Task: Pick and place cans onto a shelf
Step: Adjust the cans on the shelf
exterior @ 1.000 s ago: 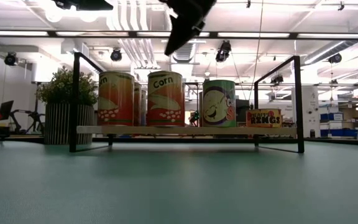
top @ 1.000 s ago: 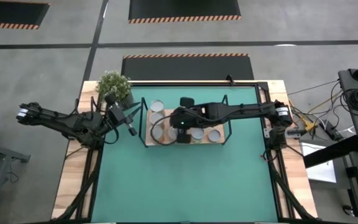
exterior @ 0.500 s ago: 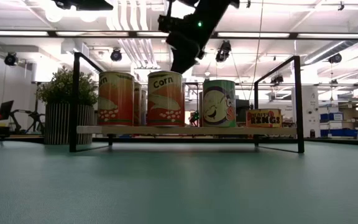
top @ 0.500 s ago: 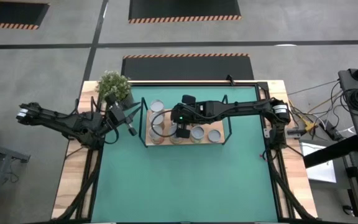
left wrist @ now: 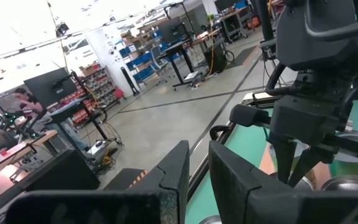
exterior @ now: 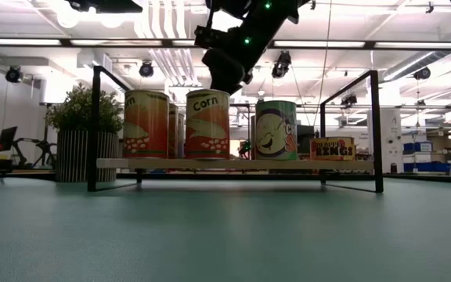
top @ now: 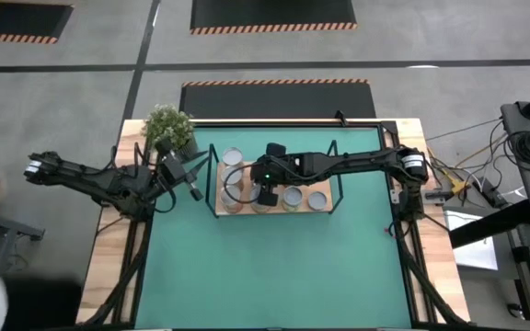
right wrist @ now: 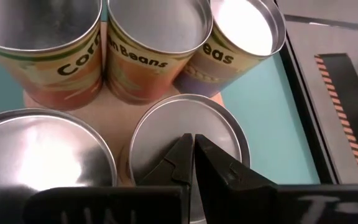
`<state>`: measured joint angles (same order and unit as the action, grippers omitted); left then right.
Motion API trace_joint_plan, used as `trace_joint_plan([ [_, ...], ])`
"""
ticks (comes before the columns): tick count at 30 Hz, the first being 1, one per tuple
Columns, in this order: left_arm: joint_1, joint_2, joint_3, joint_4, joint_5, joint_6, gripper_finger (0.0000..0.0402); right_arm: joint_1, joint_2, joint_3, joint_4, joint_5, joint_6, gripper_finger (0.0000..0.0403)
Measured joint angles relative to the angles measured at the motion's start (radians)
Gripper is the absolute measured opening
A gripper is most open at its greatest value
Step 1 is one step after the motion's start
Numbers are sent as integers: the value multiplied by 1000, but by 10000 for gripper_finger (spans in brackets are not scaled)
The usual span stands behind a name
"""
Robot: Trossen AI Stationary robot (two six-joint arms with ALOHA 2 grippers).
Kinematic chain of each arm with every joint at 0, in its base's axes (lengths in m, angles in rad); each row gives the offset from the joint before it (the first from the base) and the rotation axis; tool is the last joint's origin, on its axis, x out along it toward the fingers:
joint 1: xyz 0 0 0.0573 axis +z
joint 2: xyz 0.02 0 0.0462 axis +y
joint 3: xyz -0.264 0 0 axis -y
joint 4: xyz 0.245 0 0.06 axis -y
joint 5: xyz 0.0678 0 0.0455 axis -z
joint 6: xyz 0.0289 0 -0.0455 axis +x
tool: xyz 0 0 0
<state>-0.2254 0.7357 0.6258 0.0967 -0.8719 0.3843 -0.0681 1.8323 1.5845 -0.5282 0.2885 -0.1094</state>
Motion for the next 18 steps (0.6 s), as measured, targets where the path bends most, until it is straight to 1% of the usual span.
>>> trace_joint_plan([
  [18,0,0,0,0,0,0,43,5,-9,-2,9,-1,-7,9],
])
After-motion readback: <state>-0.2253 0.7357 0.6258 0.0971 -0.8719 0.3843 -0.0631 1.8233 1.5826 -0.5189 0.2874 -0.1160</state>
